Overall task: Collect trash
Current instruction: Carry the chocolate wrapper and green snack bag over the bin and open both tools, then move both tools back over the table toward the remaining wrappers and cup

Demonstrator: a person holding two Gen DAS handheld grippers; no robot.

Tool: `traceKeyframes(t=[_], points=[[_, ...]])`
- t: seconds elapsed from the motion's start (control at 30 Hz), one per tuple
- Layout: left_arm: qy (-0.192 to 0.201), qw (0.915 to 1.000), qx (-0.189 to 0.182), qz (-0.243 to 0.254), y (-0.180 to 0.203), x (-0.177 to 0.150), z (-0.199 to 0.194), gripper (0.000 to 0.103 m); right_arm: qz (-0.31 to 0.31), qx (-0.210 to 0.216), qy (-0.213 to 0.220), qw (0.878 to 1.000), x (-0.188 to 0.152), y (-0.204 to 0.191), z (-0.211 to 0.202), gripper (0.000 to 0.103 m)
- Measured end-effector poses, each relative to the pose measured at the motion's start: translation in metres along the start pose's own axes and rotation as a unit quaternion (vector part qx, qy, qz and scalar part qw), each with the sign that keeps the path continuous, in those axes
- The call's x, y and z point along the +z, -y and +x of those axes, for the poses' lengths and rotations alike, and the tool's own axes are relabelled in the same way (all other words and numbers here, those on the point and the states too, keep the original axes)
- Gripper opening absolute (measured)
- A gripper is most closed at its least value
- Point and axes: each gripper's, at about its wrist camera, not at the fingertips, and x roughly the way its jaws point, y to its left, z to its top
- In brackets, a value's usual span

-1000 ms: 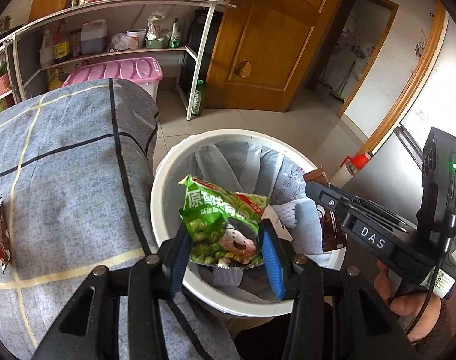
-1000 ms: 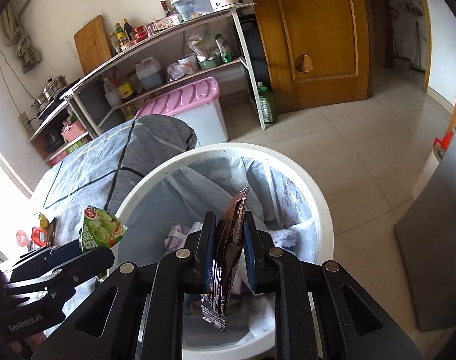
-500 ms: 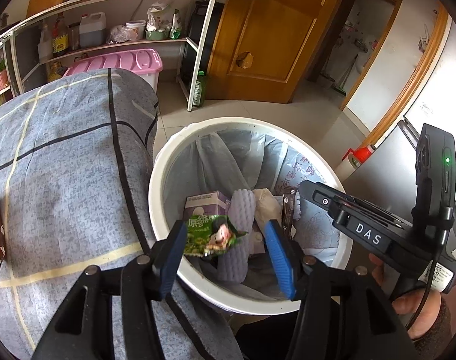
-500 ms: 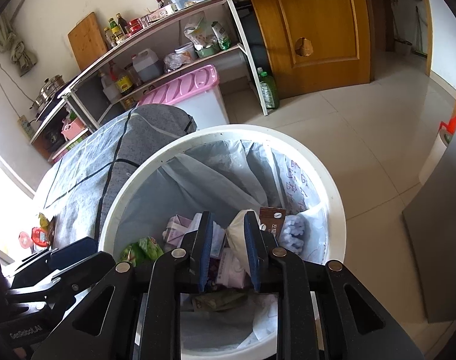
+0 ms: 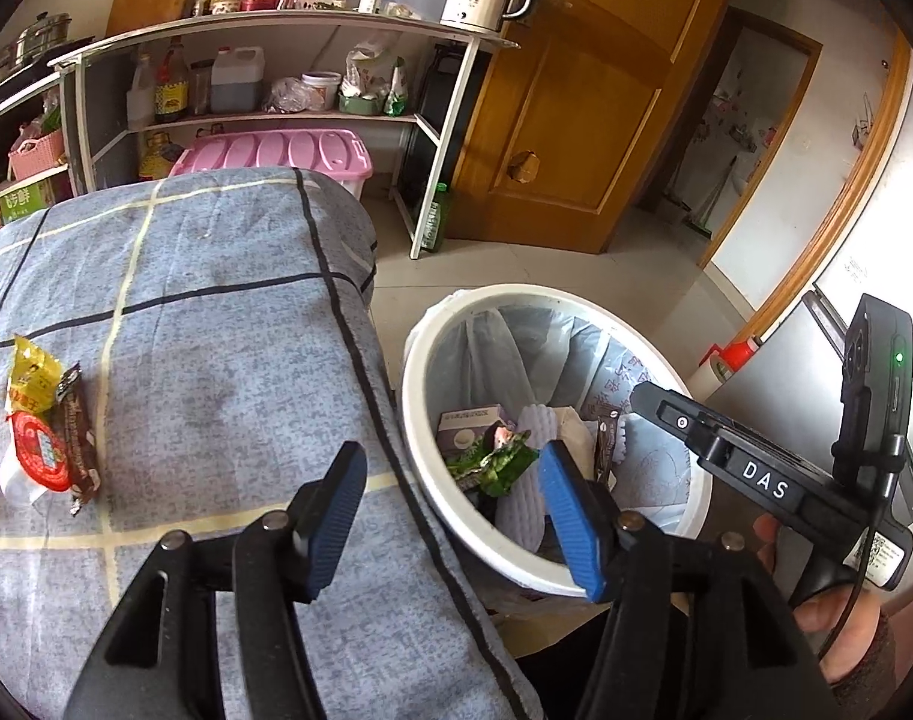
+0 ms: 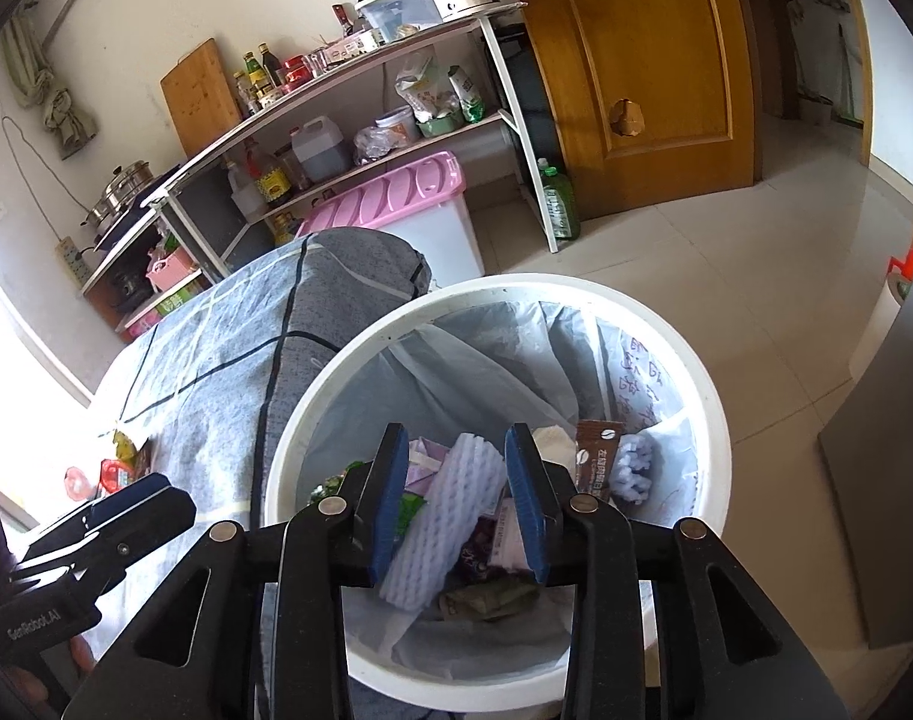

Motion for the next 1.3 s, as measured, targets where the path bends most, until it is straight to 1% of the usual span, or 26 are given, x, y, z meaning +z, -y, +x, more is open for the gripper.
traceKeyframes(t=[0.2, 0.4, 0.6, 0.67, 0.77, 0.87, 1.0, 1.07, 1.3], points=[[0.022, 0.9995, 0.019, -0.016, -0.024, -0.005, -0.023, 0.063, -0.017, 0.017, 0.007, 1.0, -0.004, -0.028, -0.005, 0.035], [0.032, 0.9983, 0.039, -0.03, -0.046, -0.014, -0.042, 0.063, -0.031, 0.041, 0.014, 0.999, -0.009, -0.057, -0.009, 0.035], [0.048, 0.9953, 0.066, -0.052, -0.078, -0.026, -0.062, 0.063, -0.053, 0.062, 0.012, 0.997, -0.017, -0.088, -0.007, 0.035], [0.053, 0.9936, 0.081, -0.058, -0.088, -0.03, -0.069, 0.063, -0.057, 0.067, 0.008, 0.996, -0.019, -0.097, -0.004, 0.035], [0.057, 0.992, 0.086, -0.072, -0.103, -0.035, -0.078, 0.063, -0.067, 0.078, 0.003, 0.995, -0.024, -0.112, 0.0, 0.035], [0.064, 0.9884, 0.108, -0.086, -0.123, -0.04, -0.087, 0.063, -0.078, 0.088, -0.003, 0.993, -0.028, -0.128, 0.007, 0.035], [0.071, 0.9839, 0.123, -0.109, -0.15, -0.046, -0.099, 0.064, -0.096, 0.099, -0.012, 0.99, -0.032, -0.151, 0.017, 0.035], [0.075, 0.9805, 0.137, -0.119, -0.163, -0.048, -0.105, 0.064, -0.104, 0.102, -0.017, 0.989, -0.033, -0.163, 0.022, 0.035], [0.081, 0.9699, 0.169, -0.156, -0.213, -0.055, -0.118, 0.066, -0.131, 0.11, -0.036, 0.985, -0.039, -0.198, 0.042, 0.036]])
